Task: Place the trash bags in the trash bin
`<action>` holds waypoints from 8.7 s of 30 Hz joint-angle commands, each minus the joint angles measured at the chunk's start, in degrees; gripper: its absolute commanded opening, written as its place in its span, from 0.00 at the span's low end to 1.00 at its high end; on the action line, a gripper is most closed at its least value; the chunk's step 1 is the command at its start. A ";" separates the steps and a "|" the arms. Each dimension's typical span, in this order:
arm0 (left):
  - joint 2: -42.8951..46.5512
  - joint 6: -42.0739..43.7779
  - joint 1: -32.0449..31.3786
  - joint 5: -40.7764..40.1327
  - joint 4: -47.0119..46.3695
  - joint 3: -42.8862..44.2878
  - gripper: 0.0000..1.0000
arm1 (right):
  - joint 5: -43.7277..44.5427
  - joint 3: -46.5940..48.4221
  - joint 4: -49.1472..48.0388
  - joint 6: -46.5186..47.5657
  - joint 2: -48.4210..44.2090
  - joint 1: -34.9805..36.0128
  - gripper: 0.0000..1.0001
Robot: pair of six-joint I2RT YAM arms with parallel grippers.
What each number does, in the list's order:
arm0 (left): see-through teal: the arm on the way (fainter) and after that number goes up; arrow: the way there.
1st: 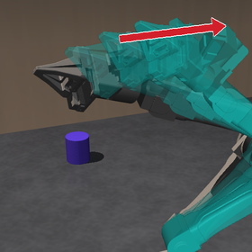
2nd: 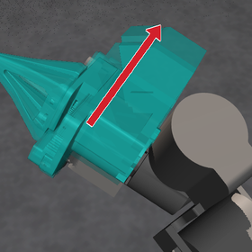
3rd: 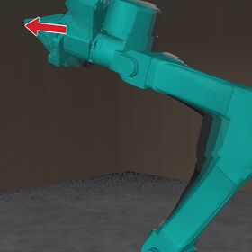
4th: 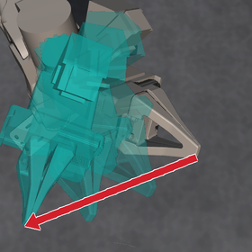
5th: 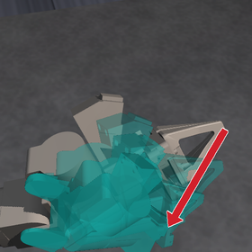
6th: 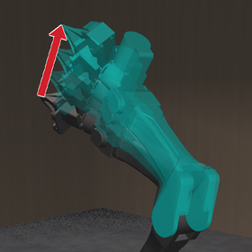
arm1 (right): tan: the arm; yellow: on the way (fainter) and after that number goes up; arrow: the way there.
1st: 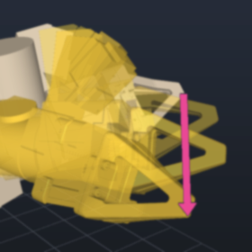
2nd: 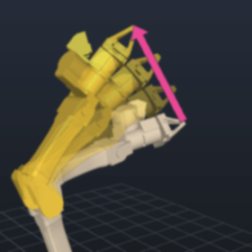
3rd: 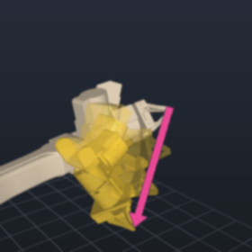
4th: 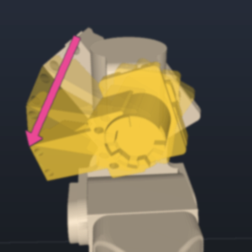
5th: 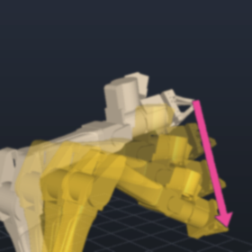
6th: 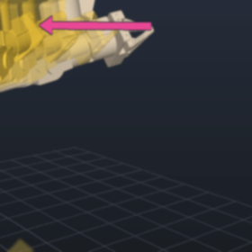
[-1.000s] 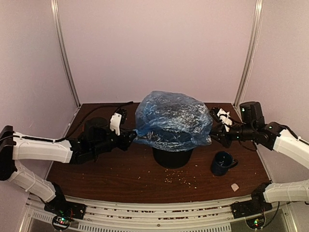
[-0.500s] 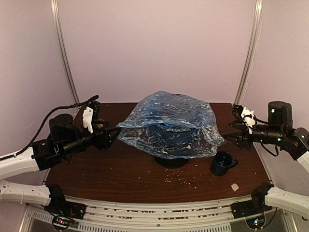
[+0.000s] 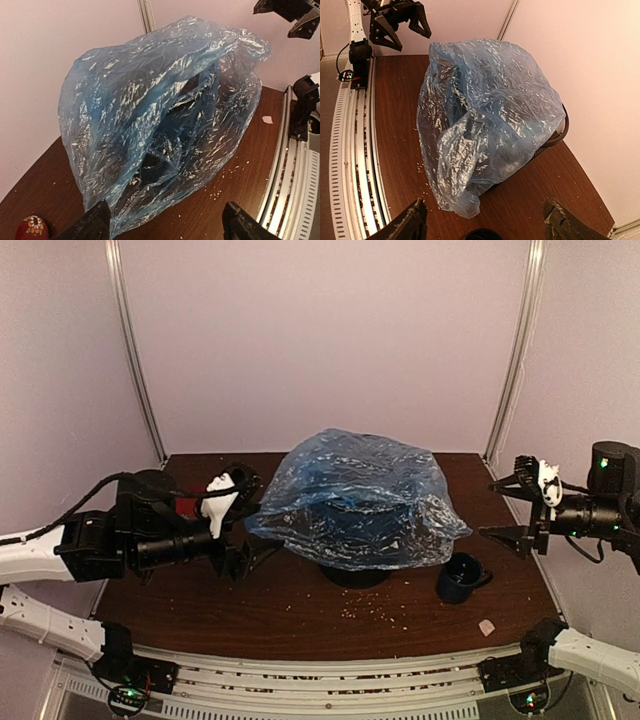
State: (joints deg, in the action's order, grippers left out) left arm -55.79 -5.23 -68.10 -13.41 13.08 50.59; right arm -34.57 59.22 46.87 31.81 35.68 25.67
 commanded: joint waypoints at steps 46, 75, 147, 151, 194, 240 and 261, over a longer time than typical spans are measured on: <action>-12.35 20.72 -7.11 -36.88 -13.44 1.88 0.60 | 0.76 -4.73 -7.53 0.83 6.39 7.22 0.67; -18.91 26.22 2.92 -28.83 -24.73 6.13 0.00 | 6.18 1.93 -13.42 -9.02 18.74 8.01 0.00; -54.22 -7.90 31.46 34.55 -20.99 30.78 0.00 | -7.30 11.98 -21.50 -21.86 59.12 -12.66 0.00; -52.24 -8.78 31.49 32.09 -20.89 27.56 0.00 | -6.06 11.96 -20.87 -22.93 59.61 -14.44 0.00; -25.45 -19.69 31.45 26.15 -29.06 1.69 0.60 | -8.73 7.44 -5.35 -16.62 47.31 -19.26 0.43; -50.03 -36.42 29.58 41.98 -54.41 2.51 0.00 | -14.47 11.90 -15.87 -21.76 64.75 -18.38 0.00; -34.86 -27.52 29.53 39.52 -43.79 -5.96 0.52 | -24.65 6.77 -23.11 -19.00 49.69 -25.23 0.52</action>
State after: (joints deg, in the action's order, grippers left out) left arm -97.67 -36.91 -38.48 27.83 -33.39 47.05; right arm -54.52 67.96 25.98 10.61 88.03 0.34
